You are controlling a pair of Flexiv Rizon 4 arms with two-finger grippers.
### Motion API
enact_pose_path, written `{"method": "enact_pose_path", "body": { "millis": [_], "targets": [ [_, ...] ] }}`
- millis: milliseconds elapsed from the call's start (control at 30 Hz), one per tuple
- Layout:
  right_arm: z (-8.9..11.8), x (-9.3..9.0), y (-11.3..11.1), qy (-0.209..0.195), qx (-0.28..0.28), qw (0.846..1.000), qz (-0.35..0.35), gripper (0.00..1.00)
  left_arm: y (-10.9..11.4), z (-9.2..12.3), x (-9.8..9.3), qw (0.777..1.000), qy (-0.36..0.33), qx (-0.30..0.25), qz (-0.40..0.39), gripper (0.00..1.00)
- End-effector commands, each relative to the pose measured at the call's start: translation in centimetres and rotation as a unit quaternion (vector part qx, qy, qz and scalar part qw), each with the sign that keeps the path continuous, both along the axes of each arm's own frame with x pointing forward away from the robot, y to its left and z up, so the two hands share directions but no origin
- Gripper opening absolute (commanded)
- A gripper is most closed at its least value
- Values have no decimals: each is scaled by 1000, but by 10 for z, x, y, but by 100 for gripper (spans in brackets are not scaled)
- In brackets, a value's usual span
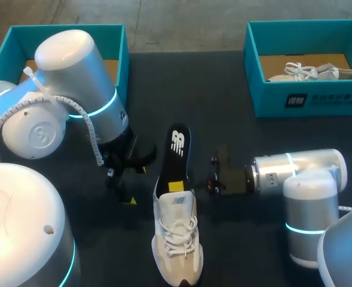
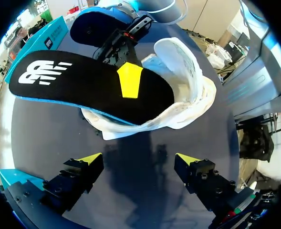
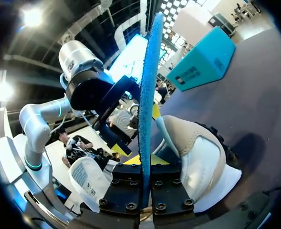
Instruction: Take the shoe out of the shoebox, open the shoe tongue, remove and reinsert the insole, then place the shoe into the shoebox
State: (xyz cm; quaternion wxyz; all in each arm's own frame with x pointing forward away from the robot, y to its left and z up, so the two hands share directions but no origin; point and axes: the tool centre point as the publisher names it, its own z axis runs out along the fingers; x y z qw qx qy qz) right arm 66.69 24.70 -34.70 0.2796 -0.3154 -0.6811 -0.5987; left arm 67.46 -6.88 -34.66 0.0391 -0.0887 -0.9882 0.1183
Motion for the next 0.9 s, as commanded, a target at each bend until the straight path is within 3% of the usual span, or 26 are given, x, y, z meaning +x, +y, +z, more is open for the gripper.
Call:
{"method": "enact_pose_path", "body": {
  "millis": [33, 400, 567, 900],
  "targets": [
    [-2, -4, 4, 3, -6, 1000, 4, 0, 0, 0, 0, 1000, 0, 1, 0, 100],
    [1, -2, 5, -8, -5, 1000, 8, 2, 0, 0, 0, 1000, 0, 1, 0, 100],
    [5, -1, 5, -20, -5, 1000, 6, 16, 0, 0, 0, 1000, 0, 1, 0, 100],
    [14, 1, 6, -40, -7, 999, 0, 16, 0, 0, 0, 1000, 0, 1, 0, 100]
  ]
}}
